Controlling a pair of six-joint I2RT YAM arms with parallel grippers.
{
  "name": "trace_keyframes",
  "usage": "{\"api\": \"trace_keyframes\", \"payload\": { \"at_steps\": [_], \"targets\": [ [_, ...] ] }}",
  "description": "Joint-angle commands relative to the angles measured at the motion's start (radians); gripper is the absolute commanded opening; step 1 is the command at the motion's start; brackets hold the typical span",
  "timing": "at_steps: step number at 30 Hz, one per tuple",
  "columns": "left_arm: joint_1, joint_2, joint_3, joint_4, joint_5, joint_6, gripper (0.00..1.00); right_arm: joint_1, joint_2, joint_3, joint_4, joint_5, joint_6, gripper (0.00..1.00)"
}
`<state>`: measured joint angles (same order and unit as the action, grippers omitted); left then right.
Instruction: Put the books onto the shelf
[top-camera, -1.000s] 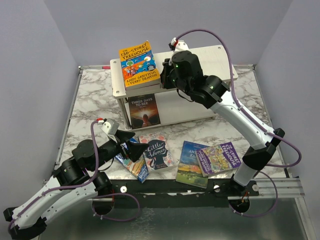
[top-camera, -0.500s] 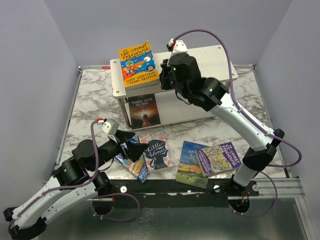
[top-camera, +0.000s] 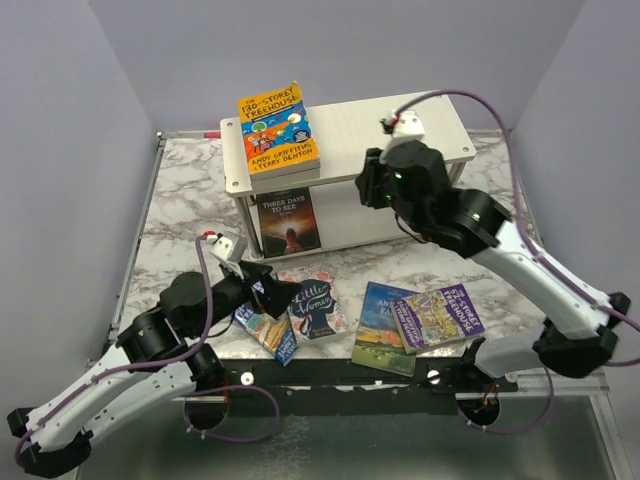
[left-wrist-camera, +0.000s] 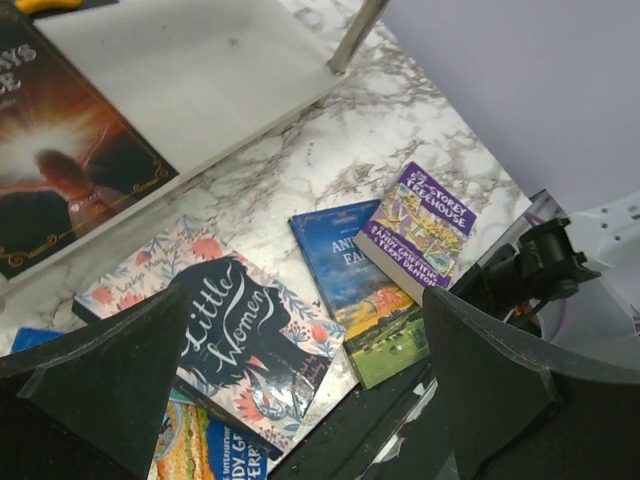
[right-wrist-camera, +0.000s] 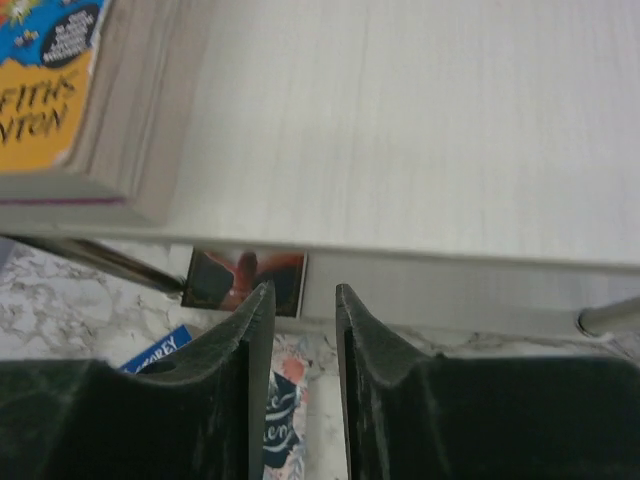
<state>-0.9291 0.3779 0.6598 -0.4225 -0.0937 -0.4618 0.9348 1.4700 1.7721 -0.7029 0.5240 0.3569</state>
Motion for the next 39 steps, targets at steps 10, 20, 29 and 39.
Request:
{"api": "trace_keyframes", "payload": {
  "at_steps": [10, 20, 29, 39],
  "targets": [
    [0.004, 0.215, -0.067, -0.082, -0.105, -0.399, 0.99, 0.005, -0.545, -0.62, -0.011, -0.189, 0.241, 0.67],
    [0.004, 0.234, -0.217, -0.112, -0.104, -0.682, 0.99, 0.005, -0.53, -0.992, 0.246, -0.47, 0.372, 0.75],
    [0.004, 0.182, -0.369, -0.049, -0.048, -0.831, 0.99, 0.004, -0.432, -1.174, 0.514, -0.636, 0.451, 0.76],
    [0.004, 0.194, -0.522, 0.151, 0.029, -0.935, 0.99, 0.004, -0.186, -1.22, 0.794, -0.758, 0.528, 0.66]
  ]
}}
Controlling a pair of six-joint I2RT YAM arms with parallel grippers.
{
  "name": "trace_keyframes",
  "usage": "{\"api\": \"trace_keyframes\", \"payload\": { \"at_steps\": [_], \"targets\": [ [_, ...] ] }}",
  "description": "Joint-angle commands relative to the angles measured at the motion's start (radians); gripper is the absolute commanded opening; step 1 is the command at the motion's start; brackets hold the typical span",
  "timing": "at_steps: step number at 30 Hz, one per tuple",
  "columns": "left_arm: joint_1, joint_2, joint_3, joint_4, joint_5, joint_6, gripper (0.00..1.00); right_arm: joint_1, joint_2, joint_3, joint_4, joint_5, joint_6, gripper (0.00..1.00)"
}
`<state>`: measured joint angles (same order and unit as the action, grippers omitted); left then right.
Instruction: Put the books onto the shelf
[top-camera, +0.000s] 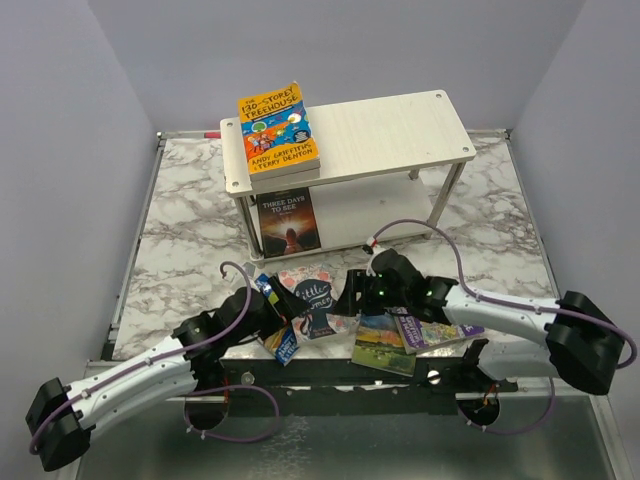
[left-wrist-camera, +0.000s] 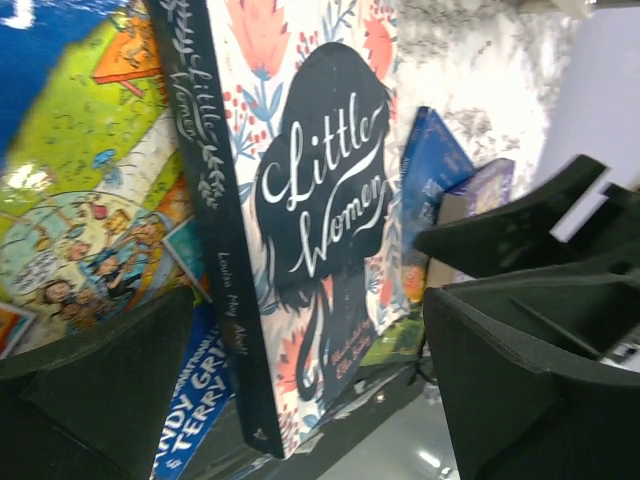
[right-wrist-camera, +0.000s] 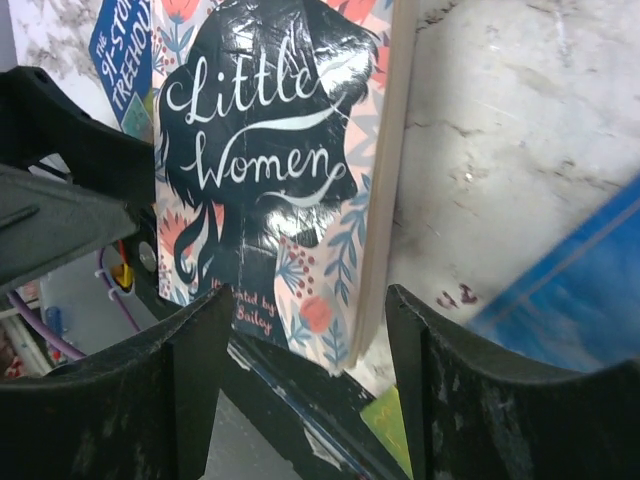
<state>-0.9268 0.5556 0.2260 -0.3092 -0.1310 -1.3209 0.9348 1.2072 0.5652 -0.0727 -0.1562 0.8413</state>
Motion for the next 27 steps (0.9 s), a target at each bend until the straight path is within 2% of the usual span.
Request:
{"api": "trace_keyframes", "payload": {
  "at_steps": [1, 6, 12, 15, 20, 27],
  "targets": [
    [0.002, 0.019, -0.092, 0.041, 0.069, -0.078, 0.99, 0.004, 0.103, -0.015, 0.184, -0.084, 0.05, 0.65],
    [0.002, 0.02, -0.113, 0.042, 0.077, -0.085, 0.99, 0.004, 0.194, -0.032, 0.278, -0.122, 0.07, 0.56],
    [0.002, 0.001, -0.157, 0.069, 0.092, -0.112, 0.99, 0.004, 0.264, -0.063, 0.386, -0.181, 0.1, 0.32],
    [0.001, -0.024, -0.177, 0.088, 0.095, -0.123, 0.92, 0.004, 0.292, -0.082, 0.436, -0.203, 0.116, 0.24],
    [0.001, -0.062, -0.213, 0.139, 0.111, -0.151, 0.67, 0.004, 0.326, -0.095, 0.48, -0.225, 0.131, 0.2],
    [0.002, -0.062, -0.209, 0.141, 0.107, -0.145, 0.14, 0.004, 0.303, -0.097, 0.451, -0.201, 0.124, 0.19]
  ]
}}
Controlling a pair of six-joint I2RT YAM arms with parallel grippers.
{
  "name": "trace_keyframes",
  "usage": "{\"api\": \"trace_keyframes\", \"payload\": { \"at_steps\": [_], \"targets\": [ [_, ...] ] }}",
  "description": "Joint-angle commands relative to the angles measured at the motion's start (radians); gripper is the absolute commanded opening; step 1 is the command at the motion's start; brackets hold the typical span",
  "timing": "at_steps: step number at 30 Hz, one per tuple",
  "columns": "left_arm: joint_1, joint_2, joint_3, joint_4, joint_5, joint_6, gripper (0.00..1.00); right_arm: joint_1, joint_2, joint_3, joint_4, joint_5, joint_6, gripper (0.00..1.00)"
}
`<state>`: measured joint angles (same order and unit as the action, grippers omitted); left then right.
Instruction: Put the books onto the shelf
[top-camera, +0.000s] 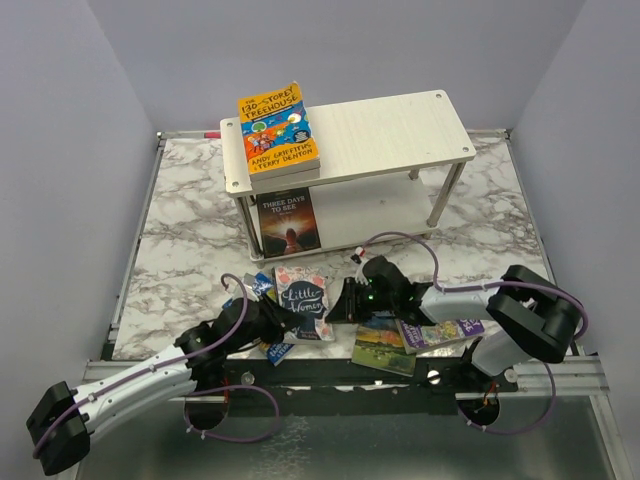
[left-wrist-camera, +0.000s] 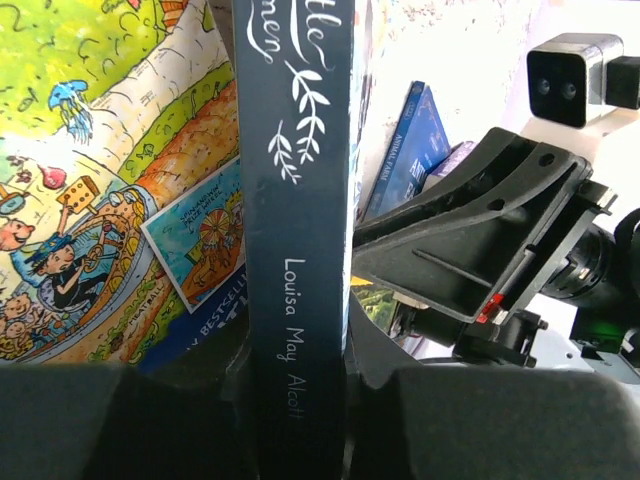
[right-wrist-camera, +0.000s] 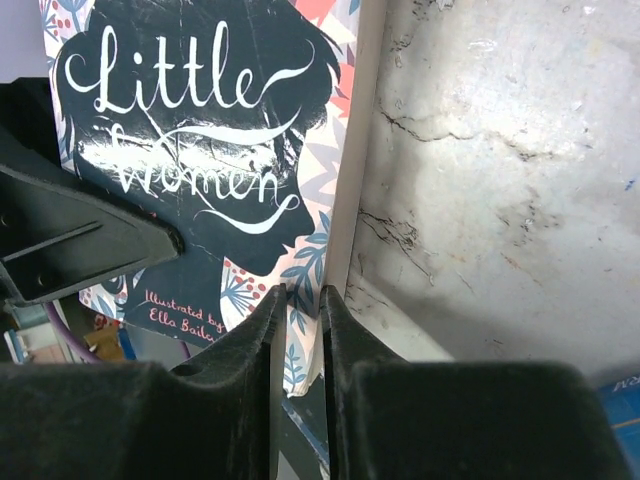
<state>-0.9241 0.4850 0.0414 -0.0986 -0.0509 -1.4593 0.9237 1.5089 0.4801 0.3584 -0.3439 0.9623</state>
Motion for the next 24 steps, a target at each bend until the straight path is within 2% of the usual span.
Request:
{"api": "trace_keyframes", "payload": {
  "at_steps": [1, 2, 7, 13, 16, 20, 24],
  "targets": [
    [-0.001, 0.011, -0.021, -0.069, 0.025, -0.005, 0.08, 0.015, -0.007, -0.012, 0.01, -0.008, 0.0, 0.19],
    [-0.001, 0.013, -0.016, -0.068, 0.023, 0.0, 0.0, 0.015, -0.018, -0.013, -0.001, -0.001, -0.002, 0.19],
    [-0.001, 0.013, 0.028, -0.057, 0.01, 0.028, 0.0, 0.015, -0.115, -0.02, -0.083, 0.044, -0.021, 0.22],
    [-0.001, 0.008, 0.116, -0.002, 0.03, 0.082, 0.0, 0.015, -0.319, -0.036, -0.228, 0.116, -0.033, 0.52],
    [-0.001, 0.008, 0.168, 0.022, 0.05, 0.111, 0.0, 0.015, -0.441, -0.049, -0.277, 0.125, -0.035, 0.64],
    [-0.001, 0.009, 0.229, 0.055, 0.113, 0.128, 0.0, 0.015, -0.603, -0.073, -0.31, 0.129, -0.017, 0.74],
    [-0.001, -0.011, 0.268, 0.088, 0.155, 0.122, 0.0, 0.015, -0.696, -0.089, -0.327, 0.106, 0.015, 0.78]
  ]
}}
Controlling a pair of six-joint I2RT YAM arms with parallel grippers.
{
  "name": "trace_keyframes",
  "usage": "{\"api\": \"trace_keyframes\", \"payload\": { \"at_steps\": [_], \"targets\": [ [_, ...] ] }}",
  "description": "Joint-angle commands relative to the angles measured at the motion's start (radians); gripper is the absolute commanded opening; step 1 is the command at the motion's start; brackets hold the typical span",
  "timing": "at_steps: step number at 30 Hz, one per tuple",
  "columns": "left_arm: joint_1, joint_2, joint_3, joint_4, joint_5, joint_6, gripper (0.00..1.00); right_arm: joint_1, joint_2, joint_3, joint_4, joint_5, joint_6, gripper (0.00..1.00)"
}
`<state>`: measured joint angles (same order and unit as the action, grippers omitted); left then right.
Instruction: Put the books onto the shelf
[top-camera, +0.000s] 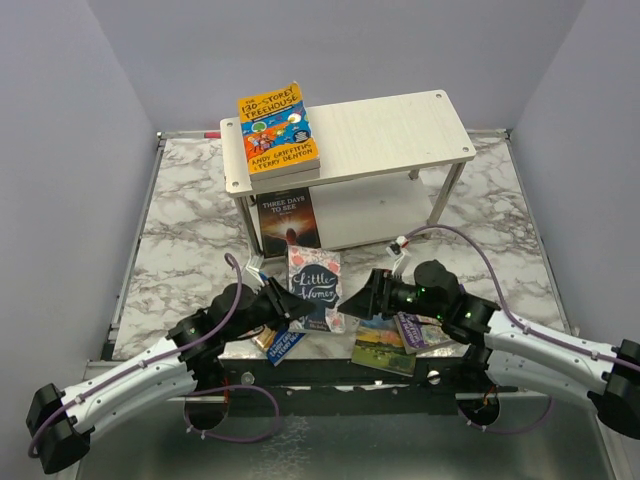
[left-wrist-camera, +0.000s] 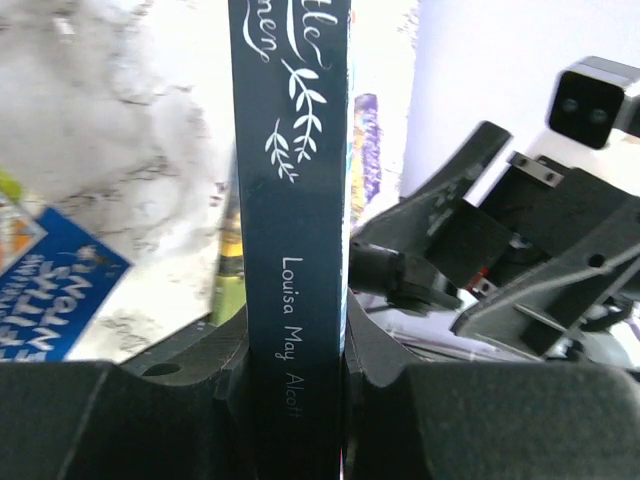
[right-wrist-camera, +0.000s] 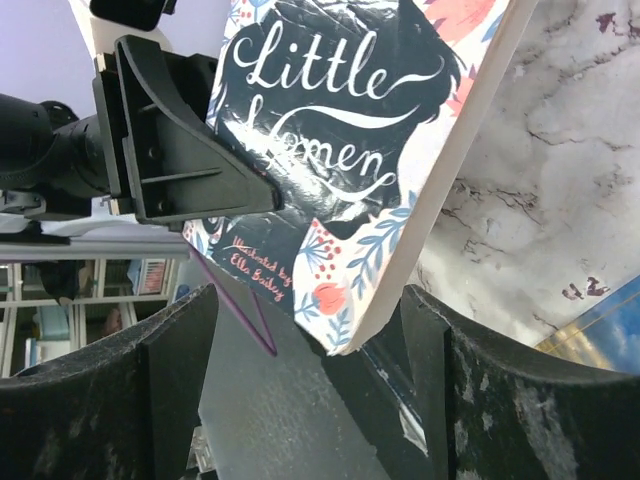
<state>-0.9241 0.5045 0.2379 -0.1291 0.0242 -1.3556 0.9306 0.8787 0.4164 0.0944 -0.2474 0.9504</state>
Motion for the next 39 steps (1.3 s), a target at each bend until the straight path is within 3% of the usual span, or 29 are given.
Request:
{"api": "trace_keyframes", "payload": {
  "at_steps": [1, 14, 19, 24, 31, 39],
  "targets": [
    [-0.001, -0.032, 0.08, 0.125, 0.093, 0.017, 0.0, 0.008, -0.083, -0.032, -0.054, 0.0, 0.041, 0.78],
    [-0.002, -0.027, 0.115, 0.371, 0.161, -0.004, 0.0, 0.008, -0.173, -0.178, 0.261, -0.105, 0.212, 0.81],
    [-0.002, -0.03, 0.082, 0.461, 0.146, -0.028, 0.0, 0.01, -0.145, -0.246, 0.486, -0.131, 0.304, 0.79],
    [-0.001, -0.025, 0.076, 0.476, 0.139, -0.02, 0.0, 0.01, -0.1, -0.237, 0.633, -0.14, 0.34, 0.69],
    [-0.001, -0.033, 0.042, 0.476, 0.115, -0.017, 0.0, 0.01, -0.096, -0.189, 0.676, -0.129, 0.332, 0.51],
    [-0.001, -0.037, 0.024, 0.477, 0.098, 0.01, 0.0, 0.01, -0.084, -0.135, 0.636, -0.109, 0.315, 0.41]
  ]
}}
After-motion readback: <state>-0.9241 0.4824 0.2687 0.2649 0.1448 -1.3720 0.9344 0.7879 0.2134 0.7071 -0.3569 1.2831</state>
